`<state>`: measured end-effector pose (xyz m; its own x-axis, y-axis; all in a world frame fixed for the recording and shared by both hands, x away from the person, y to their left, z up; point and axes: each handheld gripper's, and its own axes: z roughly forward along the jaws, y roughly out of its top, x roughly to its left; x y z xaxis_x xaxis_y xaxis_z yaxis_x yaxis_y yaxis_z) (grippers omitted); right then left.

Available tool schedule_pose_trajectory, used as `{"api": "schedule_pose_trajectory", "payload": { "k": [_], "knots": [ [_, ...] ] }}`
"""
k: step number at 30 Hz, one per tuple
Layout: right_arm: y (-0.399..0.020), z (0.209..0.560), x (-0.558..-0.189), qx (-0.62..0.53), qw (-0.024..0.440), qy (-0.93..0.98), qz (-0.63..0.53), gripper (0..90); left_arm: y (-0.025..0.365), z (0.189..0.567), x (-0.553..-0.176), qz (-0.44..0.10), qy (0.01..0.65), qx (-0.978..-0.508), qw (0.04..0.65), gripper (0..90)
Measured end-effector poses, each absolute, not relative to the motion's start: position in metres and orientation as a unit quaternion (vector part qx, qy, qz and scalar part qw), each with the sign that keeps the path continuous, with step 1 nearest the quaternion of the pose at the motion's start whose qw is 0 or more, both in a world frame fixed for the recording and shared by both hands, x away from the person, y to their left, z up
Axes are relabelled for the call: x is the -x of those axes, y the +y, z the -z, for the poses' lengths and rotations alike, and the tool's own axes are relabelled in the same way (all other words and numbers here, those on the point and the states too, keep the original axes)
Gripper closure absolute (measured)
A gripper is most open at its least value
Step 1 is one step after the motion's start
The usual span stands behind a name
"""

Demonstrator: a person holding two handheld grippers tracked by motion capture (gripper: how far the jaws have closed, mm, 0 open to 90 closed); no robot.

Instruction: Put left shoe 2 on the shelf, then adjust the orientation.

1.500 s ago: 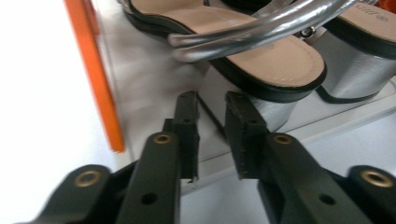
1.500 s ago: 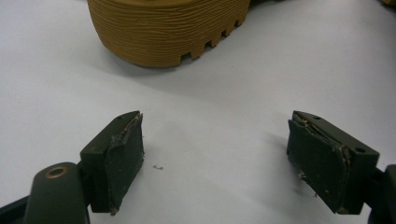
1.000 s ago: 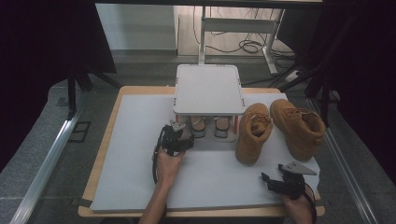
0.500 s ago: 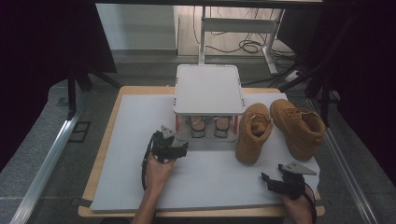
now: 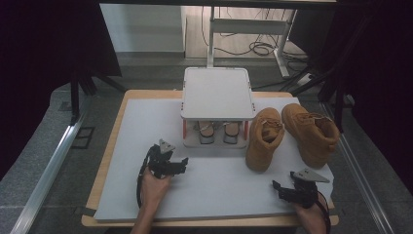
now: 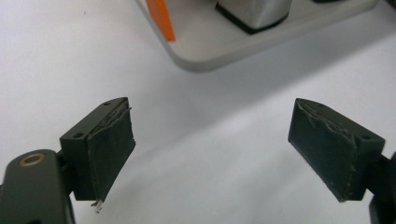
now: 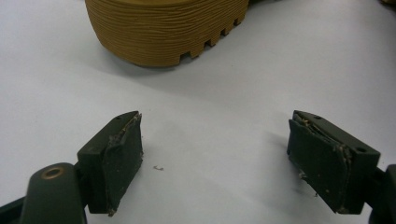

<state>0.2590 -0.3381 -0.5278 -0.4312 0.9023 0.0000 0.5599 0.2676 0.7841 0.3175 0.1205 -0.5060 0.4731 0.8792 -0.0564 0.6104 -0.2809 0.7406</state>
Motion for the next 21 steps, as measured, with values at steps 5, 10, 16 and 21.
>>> {"api": "schedule_pose_trajectory", "payload": {
  "k": [5, 10, 16, 21],
  "knots": [
    [-0.337, 0.527, -0.26, -0.482, 0.231, 0.762, -0.365, 17.3, 0.13, 0.512, -0.309, -0.177, 0.484, -0.779, 0.357, 12.7],
    [-0.335, 0.526, -0.261, -0.484, 0.228, 0.765, -0.359, 14.6, 0.138, 0.518, -0.301, -0.174, 0.485, -0.784, 0.346, 12.7],
    [-0.335, 0.526, -0.262, -0.478, 0.225, 0.771, -0.357, 13.4, 0.143, 0.523, -0.292, -0.172, 0.484, -0.79, 0.335, 12.8],
    [-0.334, 0.526, -0.261, -0.469, 0.229, 0.776, -0.355, 6.9, 0.142, 0.523, -0.291, -0.178, 0.483, -0.793, 0.325, 13.0]
  ]
}}
